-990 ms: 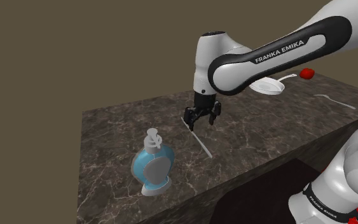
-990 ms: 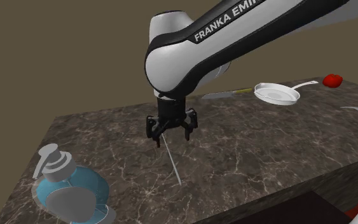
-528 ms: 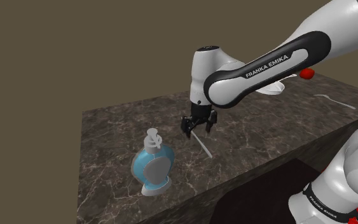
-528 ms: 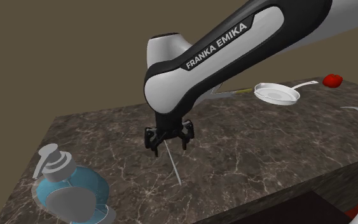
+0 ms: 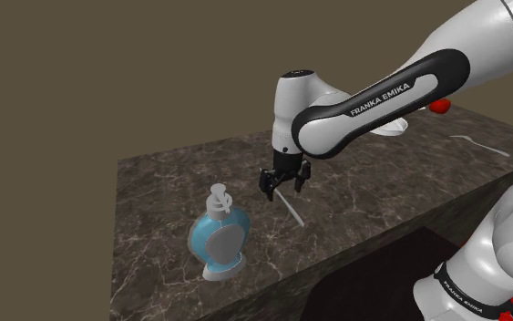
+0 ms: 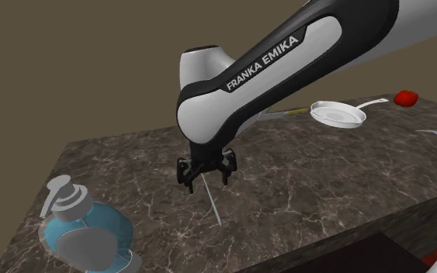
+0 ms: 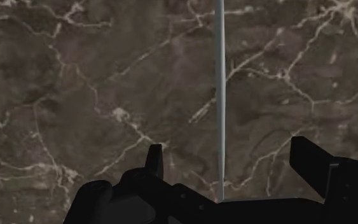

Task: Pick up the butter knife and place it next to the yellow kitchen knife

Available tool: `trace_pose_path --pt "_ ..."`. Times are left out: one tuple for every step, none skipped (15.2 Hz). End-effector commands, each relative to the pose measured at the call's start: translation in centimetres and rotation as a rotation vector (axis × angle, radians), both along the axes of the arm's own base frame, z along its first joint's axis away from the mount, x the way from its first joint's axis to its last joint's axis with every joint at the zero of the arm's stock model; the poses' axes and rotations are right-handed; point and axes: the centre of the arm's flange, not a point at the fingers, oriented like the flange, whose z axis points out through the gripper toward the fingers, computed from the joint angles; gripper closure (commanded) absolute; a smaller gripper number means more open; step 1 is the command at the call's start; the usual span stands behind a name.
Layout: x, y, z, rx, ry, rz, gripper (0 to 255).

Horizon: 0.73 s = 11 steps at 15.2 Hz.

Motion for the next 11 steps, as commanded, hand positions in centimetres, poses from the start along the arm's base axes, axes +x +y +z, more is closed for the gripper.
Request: trace_pose_path --pt "0.0 0.0 0.0 0.0 0.0 0.0 255" --pt "0.0 0.0 0.0 0.0 0.0 0.0 255" --pt "0.0 0.0 0.0 0.0 0.0 0.0 255" --pt "0.0 0.0 0.0 0.0 0.0 0.0 255" --pt "0.0 0.0 0.0 0.0 0.0 0.0 255" --pt "0.0 0.0 0.0 0.0 0.0 0.0 255" --pt "0.0 0.0 0.0 0.0 0.0 0.0 255" --pt "0.0 0.0 0.0 0.0 0.0 0.0 255" --pt "0.0 0.0 0.0 0.0 0.0 0.0 255" --pt "0.0 0.0 0.0 0.0 0.0 0.0 255" --pt "-0.01 0.0 0.52 0.0 0.0 0.0 255"
